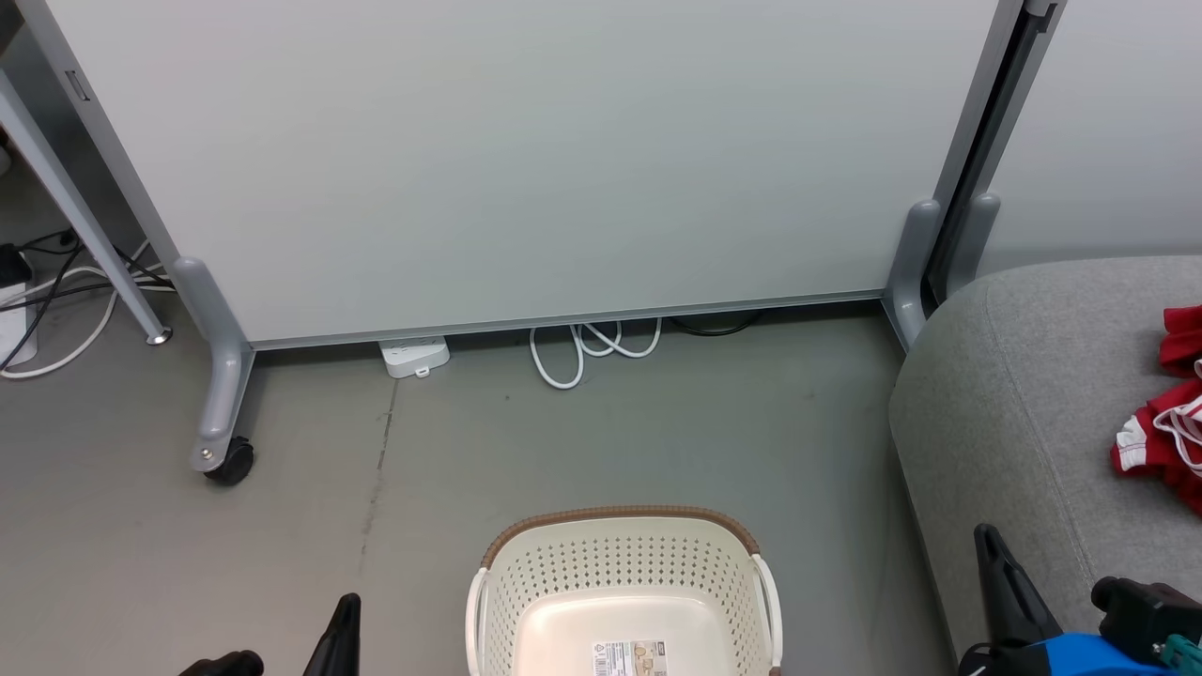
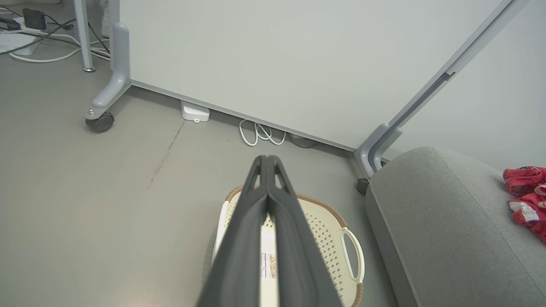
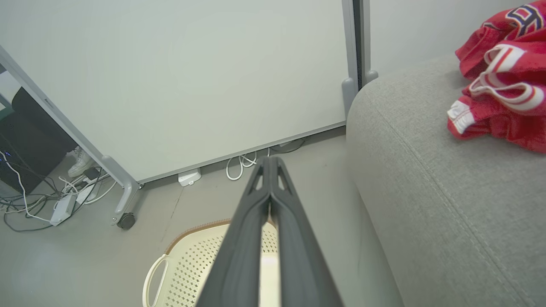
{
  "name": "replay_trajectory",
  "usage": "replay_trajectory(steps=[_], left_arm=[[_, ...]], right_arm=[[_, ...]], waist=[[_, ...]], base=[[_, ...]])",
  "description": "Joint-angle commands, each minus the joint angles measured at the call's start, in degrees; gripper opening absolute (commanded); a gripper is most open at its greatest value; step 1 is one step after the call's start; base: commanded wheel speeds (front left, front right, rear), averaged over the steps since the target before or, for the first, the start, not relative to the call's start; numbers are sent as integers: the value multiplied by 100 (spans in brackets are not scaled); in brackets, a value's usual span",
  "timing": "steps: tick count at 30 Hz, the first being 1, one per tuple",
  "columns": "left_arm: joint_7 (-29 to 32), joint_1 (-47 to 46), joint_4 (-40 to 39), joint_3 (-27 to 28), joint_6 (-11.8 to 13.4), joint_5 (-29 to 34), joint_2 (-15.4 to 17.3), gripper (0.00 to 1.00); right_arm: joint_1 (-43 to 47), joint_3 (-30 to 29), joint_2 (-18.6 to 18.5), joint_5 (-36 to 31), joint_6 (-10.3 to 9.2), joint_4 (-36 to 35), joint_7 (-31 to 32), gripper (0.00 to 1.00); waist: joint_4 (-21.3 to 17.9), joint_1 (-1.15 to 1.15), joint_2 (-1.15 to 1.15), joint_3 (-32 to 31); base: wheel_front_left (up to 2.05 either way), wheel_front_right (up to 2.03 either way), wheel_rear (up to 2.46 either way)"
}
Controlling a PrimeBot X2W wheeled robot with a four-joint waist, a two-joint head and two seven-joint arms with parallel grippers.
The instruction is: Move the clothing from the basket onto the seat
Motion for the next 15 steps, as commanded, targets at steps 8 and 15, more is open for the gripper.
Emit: replay_trajectory(steps=[8, 15], left_arm=[[226, -197, -241, 215, -11, -827, -2, 0], [389, -237, -338, 342, -13, -1383, -22, 0]], right_arm=[[-279, -18, -13, 1020, 1, 19, 89, 0], [-375, -27, -15, 1707, 0, 88, 149, 0]], waist=[[-20, 0, 0, 10], [-38, 0, 0, 18]], base=[[0, 0, 0], [0, 0, 0]])
